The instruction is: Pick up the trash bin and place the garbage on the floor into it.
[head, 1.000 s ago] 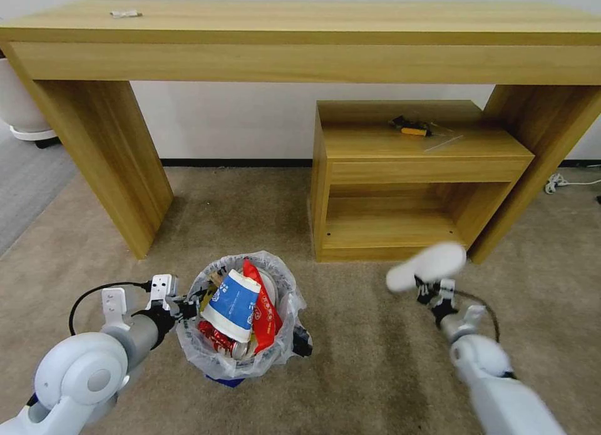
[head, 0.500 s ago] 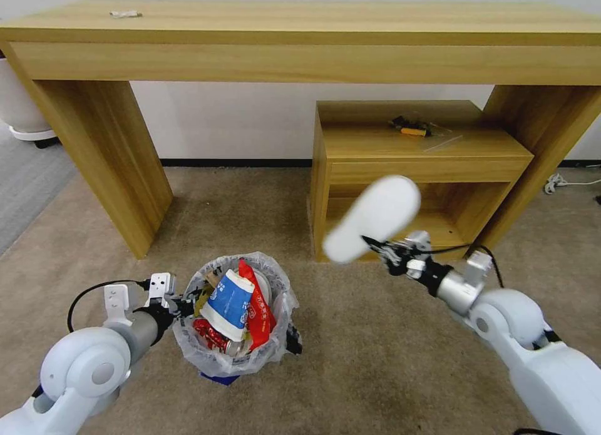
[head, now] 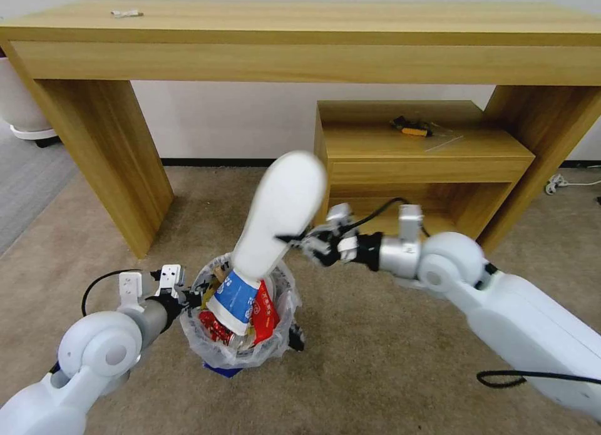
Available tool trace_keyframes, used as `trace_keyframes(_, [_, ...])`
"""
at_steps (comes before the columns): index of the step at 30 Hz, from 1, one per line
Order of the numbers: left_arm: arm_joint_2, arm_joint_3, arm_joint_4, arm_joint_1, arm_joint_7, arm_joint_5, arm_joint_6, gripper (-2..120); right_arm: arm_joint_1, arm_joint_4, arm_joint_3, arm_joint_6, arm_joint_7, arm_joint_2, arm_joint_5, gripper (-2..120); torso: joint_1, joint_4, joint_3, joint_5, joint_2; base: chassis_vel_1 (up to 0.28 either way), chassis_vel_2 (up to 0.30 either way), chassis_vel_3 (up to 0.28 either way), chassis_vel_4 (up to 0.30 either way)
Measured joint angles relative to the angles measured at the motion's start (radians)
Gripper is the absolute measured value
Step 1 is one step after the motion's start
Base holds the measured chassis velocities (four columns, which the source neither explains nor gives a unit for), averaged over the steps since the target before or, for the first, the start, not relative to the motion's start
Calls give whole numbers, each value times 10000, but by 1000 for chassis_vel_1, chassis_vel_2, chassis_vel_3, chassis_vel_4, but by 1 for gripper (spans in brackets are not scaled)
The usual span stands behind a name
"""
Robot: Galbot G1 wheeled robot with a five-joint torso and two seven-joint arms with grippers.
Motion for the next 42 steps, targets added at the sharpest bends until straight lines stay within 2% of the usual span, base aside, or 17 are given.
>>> trace_keyframes(8, [182,-42,-60,11,-34,-149,0,1,1855,-742,-1607,-119,-606,-1,-500,0,0,1,-1,-1,0,0,0,0,0])
trace_keyframes(13, [185,-52,-180,40,-32,-209,0,1,2226,-1301,-2286,-231,-850,256,-820,0,0,0,-1,1,0,0,0,0,0])
trace_keyframes(25, [144,60,-402,70,-134,-358,0,1,2545,-2151,-3292,-322,-978,927,-1249,0,0,1,-1,1,0,0,0,0,0])
trace_keyframes(31, [154,45,-453,92,-158,-447,1,1,2518,-2445,-3361,-242,-932,1015,-1584,0,-1,1,-2,1,0,0,0,0,0])
trace_keyframes(33, [155,44,-457,94,-159,-451,1,1,2494,-2489,-3361,-189,-862,1037,-1680,3,0,0,-1,2,0,0,0,0,0])
trace_keyframes(35, [140,47,-454,100,-160,-451,0,1,2439,-2417,-3321,-135,-520,1049,-1450,14,0,0,-1,2,0,0,0,0,0])
trace_keyframes(36, [140,47,-454,100,-160,-451,0,1,2439,-2417,-3321,-135,-520,1049,-1450,14,0,0,-1,2,0,0,0,0,0])
trace_keyframes(42, [104,51,-392,113,-160,-446,0,1,2392,-2062,-3197,-93,314,939,-914,39,-1,0,-2,2,0,0,0,0,0])
